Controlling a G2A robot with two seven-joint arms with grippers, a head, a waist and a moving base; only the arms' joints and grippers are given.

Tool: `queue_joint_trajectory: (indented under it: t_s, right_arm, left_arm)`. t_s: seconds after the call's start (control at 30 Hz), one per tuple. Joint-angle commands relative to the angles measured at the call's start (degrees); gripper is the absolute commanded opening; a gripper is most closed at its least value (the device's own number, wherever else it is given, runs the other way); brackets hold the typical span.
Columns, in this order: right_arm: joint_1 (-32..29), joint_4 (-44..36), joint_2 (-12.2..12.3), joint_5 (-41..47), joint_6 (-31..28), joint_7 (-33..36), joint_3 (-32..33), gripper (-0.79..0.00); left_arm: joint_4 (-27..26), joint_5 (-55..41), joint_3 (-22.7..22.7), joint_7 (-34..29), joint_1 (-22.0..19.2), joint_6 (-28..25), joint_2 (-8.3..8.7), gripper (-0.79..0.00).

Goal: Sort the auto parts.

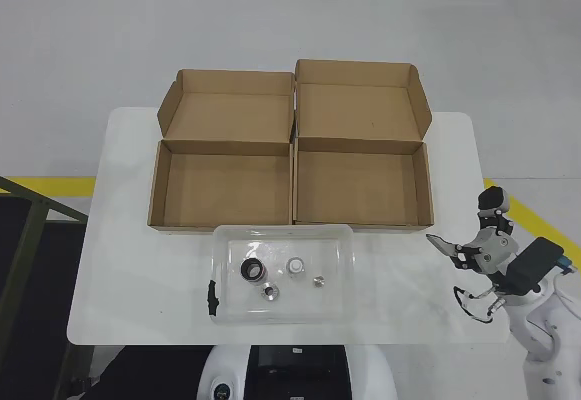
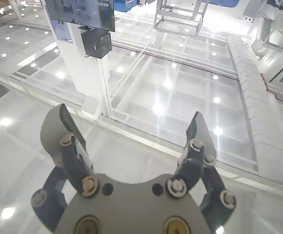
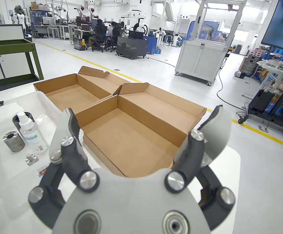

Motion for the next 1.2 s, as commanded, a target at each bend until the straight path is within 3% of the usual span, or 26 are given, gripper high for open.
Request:
queue_joint_trajectory:
  t_s: [0.0, 0.83, 0.93, 1.17]
  right_arm:
    - [0.0, 0.0, 0.0, 0.0, 0.0, 0.0, 0.0, -0.001]
    - [0.0, 0.0, 0.0, 0.0, 0.0, 0.0, 0.0, 0.0]
    - [0.14, -1.41, 0.11, -1.62, 0.35, 3.62, -1.25, 0.0]
    - [2.44, -4.16, 0.64, -3.77, -5.13, 12.14, -6.21, 0.0]
  left_arm:
    - [0.0, 0.0, 0.0, 0.0, 0.0, 0.0, 0.0, -0.001]
    - [0.0, 0.0, 0.0, 0.0, 0.0, 0.0, 0.0, -0.001]
    - [0.0, 0.0, 0.0, 0.0, 0.0, 0.0, 0.0, 0.0]
    - [0.0, 0.0, 0.0, 0.0, 0.0, 0.0, 0.0, 0.0]
